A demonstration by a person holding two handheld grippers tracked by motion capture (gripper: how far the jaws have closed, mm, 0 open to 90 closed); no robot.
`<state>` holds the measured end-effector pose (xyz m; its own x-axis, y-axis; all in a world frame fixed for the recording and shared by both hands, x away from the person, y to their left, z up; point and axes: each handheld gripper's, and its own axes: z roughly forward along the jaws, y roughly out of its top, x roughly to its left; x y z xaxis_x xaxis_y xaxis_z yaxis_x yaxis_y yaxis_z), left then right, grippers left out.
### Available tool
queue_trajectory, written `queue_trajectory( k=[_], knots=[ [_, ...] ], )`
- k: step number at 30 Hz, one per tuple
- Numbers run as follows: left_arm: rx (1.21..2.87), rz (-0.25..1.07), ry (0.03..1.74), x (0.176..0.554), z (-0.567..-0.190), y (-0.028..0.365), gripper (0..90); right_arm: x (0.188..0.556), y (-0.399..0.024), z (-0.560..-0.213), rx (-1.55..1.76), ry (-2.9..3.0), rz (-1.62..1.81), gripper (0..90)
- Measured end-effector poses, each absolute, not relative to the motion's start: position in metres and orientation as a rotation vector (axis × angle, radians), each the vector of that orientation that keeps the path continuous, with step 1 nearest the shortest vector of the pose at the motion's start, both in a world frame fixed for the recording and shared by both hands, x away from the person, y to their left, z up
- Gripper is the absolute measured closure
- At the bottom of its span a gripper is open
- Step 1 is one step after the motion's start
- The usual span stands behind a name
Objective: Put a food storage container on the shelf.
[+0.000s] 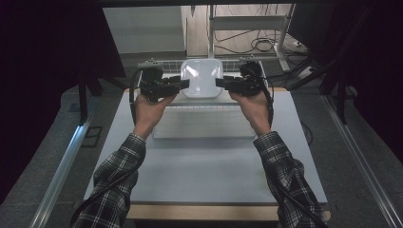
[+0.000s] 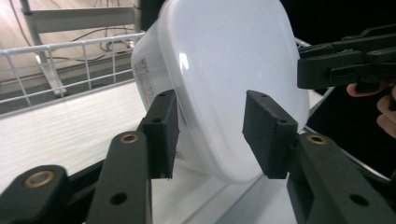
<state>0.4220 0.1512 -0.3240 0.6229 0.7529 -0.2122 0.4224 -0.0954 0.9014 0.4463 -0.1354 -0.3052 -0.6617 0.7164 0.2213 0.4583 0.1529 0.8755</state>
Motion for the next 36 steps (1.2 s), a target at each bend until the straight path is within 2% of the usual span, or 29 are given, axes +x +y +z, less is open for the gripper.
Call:
queue_trajectory(
  k=[7,22,27,36],
  knots=[
    [1.693,0.335,0.986,0.432,-0.329,0.154,50.6,0.456,-0.134,-0.308,1.188,2.196,1.522,58.8],
    [1.694,0.479,1.042,0.446,-0.325,0.147,41.7,0.467,-0.129,-0.309,1.206,2.072,1.461,47.9],
    [1.711,0.536,1.033,0.445,-0.324,0.145,32.0,0.464,-0.132,-0.307,1.188,2.050,1.473,43.6],
    [1.724,0.447,0.939,0.426,-0.327,0.147,15.9,0.441,-0.146,-0.308,1.095,2.097,1.536,31.2]
  ],
)
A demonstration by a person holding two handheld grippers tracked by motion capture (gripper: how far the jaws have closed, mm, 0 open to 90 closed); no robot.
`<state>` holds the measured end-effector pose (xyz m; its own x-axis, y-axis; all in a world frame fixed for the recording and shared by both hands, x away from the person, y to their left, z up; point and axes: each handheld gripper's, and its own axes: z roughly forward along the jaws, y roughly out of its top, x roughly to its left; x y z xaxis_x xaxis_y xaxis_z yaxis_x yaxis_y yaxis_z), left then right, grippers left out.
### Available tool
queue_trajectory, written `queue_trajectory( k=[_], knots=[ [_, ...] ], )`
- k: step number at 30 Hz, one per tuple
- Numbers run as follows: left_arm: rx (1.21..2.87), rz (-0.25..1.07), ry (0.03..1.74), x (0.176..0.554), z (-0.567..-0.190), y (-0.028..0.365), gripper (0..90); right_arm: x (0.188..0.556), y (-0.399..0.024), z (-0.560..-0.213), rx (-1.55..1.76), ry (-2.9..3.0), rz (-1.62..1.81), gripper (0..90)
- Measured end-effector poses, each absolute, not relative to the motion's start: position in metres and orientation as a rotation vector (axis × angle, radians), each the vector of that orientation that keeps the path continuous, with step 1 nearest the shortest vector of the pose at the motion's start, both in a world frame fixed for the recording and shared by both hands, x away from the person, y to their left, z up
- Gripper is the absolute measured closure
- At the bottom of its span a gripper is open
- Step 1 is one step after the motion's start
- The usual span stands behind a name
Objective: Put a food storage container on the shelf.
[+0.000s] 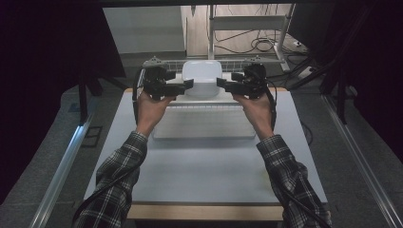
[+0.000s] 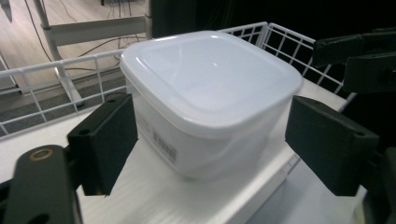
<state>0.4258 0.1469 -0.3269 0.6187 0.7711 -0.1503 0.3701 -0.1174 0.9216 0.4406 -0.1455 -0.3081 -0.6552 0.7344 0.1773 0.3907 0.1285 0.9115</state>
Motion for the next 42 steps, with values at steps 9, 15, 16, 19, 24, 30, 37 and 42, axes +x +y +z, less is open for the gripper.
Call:
queue_trajectory(
  k=[9,15,16,19,24,30,37,42],
  knots=[
    [1.756,0.411,0.864,0.401,-0.333,0.150,6.7,0.422,-0.152,-0.318,1.046,2.148,1.550,23.2],
    [1.779,0.427,0.799,0.380,-0.339,0.153,4.9,0.403,-0.151,-0.328,0.984,2.212,1.555,14.8],
    [1.792,0.440,0.784,0.372,-0.342,0.153,4.8,0.400,-0.151,-0.329,0.974,2.222,1.554,14.0],
    [1.802,0.449,0.769,0.366,-0.345,0.154,4.8,0.395,-0.150,-0.332,0.952,2.236,1.549,12.1],
    [1.821,0.452,0.744,0.349,-0.356,0.159,5.0,0.379,-0.150,-0.339,0.897,2.263,1.538,8.2],
    [1.825,0.437,0.733,0.336,-0.366,0.164,5.1,0.367,-0.152,-0.348,0.851,2.270,1.513,5.3],
    [1.847,0.442,0.680,0.313,-0.382,0.165,5.2,0.353,-0.159,-0.362,0.841,2.287,1.521,4.2],
    [1.859,0.430,0.669,0.300,-0.390,0.164,5.4,0.343,-0.163,-0.370,0.853,2.296,1.512,4.4]
  ],
)
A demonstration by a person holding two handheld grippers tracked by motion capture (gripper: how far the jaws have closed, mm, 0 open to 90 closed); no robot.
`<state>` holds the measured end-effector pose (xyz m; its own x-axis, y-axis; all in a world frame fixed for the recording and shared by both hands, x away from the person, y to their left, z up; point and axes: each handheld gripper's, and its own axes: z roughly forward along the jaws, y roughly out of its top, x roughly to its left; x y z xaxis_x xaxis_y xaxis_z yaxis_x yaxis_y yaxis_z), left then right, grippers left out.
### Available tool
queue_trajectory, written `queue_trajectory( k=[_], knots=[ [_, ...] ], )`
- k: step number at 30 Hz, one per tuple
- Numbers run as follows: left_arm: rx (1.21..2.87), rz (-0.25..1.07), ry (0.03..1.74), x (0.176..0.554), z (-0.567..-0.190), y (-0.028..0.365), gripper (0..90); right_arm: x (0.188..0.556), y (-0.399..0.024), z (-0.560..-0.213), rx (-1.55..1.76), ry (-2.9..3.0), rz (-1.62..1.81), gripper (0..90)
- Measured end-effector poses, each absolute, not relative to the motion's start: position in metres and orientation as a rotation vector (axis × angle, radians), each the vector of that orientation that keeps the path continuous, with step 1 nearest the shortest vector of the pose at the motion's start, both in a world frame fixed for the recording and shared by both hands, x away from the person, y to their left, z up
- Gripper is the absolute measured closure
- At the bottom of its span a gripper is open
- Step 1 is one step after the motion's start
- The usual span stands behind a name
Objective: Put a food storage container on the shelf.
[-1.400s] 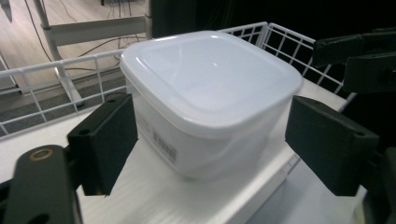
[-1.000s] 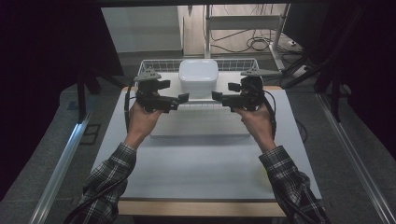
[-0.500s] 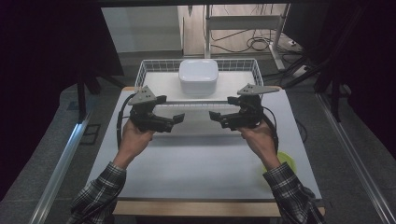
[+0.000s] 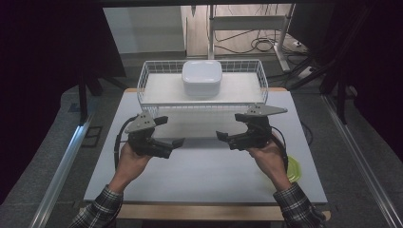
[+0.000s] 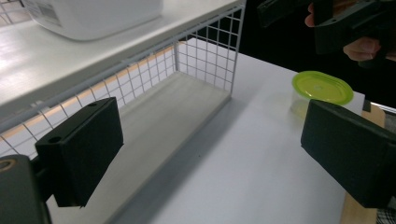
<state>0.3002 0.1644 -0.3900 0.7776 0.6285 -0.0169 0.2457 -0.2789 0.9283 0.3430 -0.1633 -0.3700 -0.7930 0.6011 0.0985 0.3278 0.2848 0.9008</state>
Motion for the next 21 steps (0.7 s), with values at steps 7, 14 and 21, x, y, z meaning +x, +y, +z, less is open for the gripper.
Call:
queue_trajectory(
  k=[7,14,21],
  knots=[
    [1.862,0.405,0.666,0.288,-0.400,0.164,5.1,0.328,-0.170,-0.382,0.854,2.297,1.496,4.8],
    [1.873,0.396,0.679,0.273,-0.419,0.164,5.0,0.316,-0.178,-0.396,0.845,2.304,1.494,4.8],
    [1.870,0.368,0.707,0.266,-0.437,0.166,4.9,0.308,-0.185,-0.406,0.866,2.305,1.484,1.7]
  ],
)
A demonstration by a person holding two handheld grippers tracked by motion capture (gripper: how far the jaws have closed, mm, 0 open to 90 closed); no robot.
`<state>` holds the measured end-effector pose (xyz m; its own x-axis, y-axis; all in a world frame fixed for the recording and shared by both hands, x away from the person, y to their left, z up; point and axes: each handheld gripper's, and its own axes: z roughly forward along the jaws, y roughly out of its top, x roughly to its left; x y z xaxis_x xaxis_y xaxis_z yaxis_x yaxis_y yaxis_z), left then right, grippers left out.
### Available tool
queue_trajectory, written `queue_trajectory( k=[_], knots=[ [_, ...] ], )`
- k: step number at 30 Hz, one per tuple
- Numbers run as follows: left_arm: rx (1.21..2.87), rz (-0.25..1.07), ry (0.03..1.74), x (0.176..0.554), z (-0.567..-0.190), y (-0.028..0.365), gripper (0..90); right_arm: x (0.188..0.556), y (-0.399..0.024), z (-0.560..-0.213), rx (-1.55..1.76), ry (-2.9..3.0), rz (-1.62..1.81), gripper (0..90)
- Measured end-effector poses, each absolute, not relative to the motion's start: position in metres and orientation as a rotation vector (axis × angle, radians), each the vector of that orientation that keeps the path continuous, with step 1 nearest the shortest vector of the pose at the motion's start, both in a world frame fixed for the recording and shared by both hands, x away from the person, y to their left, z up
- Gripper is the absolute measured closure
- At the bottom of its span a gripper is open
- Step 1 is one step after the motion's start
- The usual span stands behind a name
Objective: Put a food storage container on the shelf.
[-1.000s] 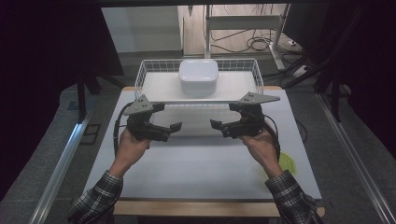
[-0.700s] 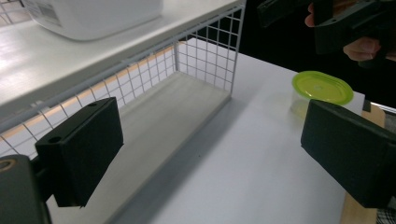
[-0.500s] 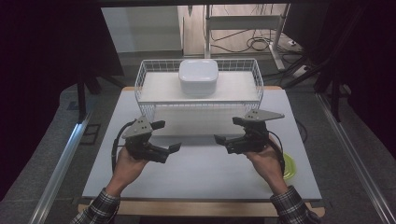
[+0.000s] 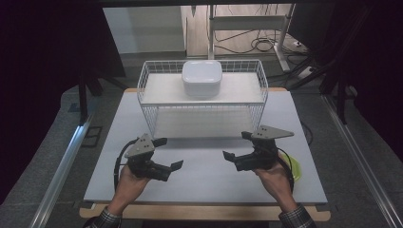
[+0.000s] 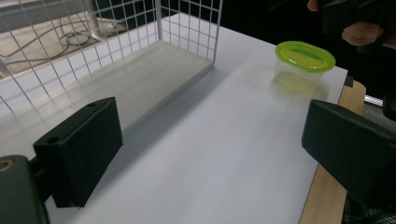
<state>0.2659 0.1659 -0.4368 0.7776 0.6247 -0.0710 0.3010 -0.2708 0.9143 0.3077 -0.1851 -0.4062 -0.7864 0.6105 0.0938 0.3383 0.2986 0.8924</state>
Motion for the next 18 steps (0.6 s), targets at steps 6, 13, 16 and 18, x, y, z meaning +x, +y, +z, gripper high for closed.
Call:
queue_trajectory(
  k=[6,13,16,18],
  knots=[
    [1.893,0.383,0.729,0.260,-0.451,0.166,4.6,0.296,-0.189,-0.414,0.889,2.305,1.489,0.4],
    [1.923,0.414,0.765,0.250,-0.468,0.166,2.9,0.284,-0.192,-0.431,0.895,2.326,1.465,0.4],
    [1.926,0.418,0.797,0.245,-0.477,0.169,2.1,0.279,-0.194,-0.442,0.904,2.330,1.460,0.9],
    [1.928,0.420,0.803,0.244,-0.479,0.170,2.0,0.278,-0.195,-0.445,0.905,2.331,1.456,1.0]
  ],
)
